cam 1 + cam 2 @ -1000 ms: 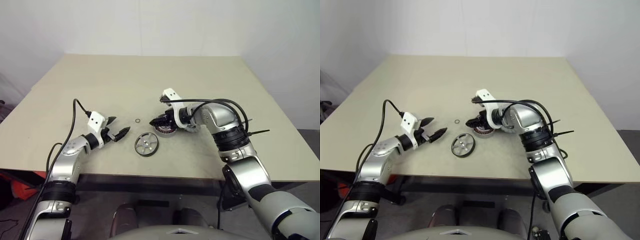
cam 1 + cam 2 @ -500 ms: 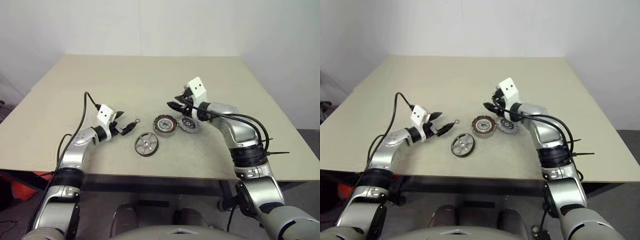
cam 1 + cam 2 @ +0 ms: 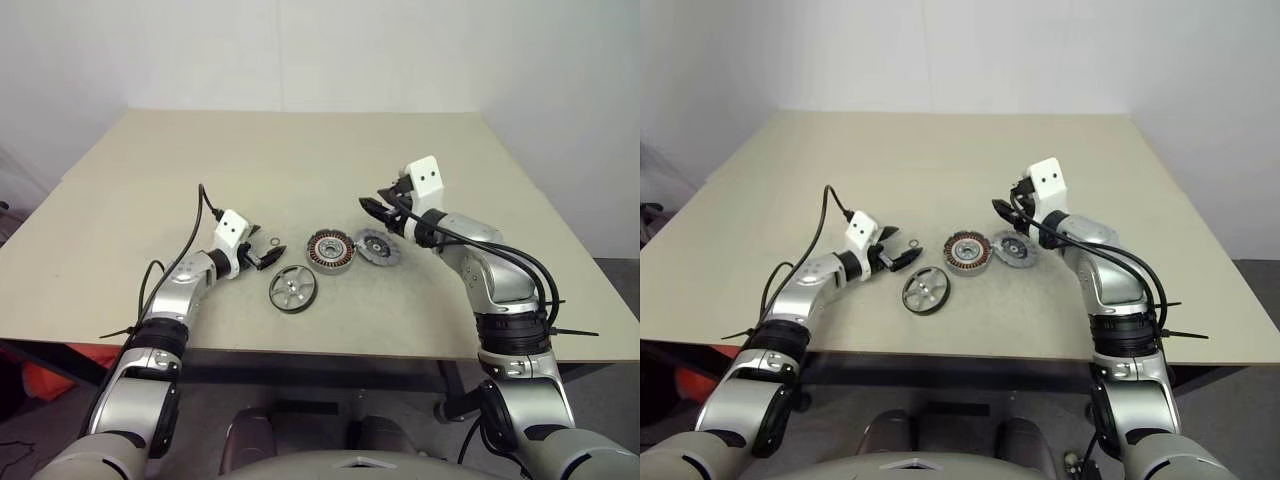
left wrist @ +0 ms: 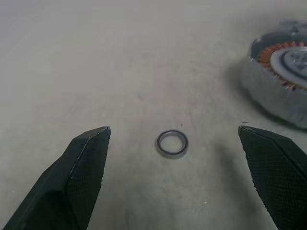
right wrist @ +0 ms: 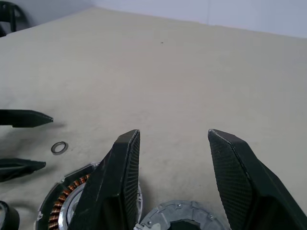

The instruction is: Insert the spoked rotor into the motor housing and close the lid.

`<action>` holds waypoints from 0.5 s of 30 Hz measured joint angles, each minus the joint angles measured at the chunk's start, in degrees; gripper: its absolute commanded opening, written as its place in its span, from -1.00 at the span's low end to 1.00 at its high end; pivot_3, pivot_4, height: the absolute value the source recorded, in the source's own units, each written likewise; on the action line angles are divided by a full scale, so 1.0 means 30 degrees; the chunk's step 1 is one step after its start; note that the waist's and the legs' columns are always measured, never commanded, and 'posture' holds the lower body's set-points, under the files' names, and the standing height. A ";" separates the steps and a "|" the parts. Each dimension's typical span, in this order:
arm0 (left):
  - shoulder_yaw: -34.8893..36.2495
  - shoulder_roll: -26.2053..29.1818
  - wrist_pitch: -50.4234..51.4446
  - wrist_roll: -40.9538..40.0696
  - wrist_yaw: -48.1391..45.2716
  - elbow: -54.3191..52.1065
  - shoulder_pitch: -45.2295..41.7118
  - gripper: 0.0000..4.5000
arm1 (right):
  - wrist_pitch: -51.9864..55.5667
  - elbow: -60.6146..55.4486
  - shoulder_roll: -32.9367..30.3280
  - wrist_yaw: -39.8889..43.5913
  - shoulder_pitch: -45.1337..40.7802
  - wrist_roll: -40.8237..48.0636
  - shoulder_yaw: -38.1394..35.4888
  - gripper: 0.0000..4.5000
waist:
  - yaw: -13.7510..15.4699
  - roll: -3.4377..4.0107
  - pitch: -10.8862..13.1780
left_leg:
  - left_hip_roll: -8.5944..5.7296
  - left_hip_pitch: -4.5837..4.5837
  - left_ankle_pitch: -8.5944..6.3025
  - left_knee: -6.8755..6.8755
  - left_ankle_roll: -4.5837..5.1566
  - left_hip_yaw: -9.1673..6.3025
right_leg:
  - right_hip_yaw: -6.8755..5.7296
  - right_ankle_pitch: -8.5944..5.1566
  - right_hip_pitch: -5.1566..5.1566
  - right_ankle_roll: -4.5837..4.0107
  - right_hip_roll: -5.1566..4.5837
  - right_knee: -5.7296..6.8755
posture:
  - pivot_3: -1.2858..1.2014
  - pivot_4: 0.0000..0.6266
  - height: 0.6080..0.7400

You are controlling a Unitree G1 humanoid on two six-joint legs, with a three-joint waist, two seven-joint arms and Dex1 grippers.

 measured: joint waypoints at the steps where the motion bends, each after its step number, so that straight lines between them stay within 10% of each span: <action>1: -0.0227 0.0001 0.0039 0.0237 -0.0007 0.0007 0.0000 1.00 | 0.0001 0.0008 0.0001 -0.0082 -0.0002 0.0047 -0.0001 0.02 | 0.0001 0.0000 0.0000 | 0.0000 -0.0002 -0.0001 0.0000 0.0001 0.0000 | 0.0000 0.0001 0.0000 -0.0001 0.0000 -0.0002 | 0.03 -1.00 1.00; 15: -0.0627 -0.0274 0.0848 0.0773 0.0038 -0.0072 -0.0172 1.00 | -0.0001 0.0314 0.0051 -0.0497 -0.0011 0.0168 -0.0001 0.02 | 0.0051 0.0003 -0.0001 | -0.0009 0.0017 -0.0001 0.0000 0.0001 0.0000 | -0.0001 0.0000 0.0020 -0.0001 -0.0013 0.0000 | 0.03 -1.00 1.00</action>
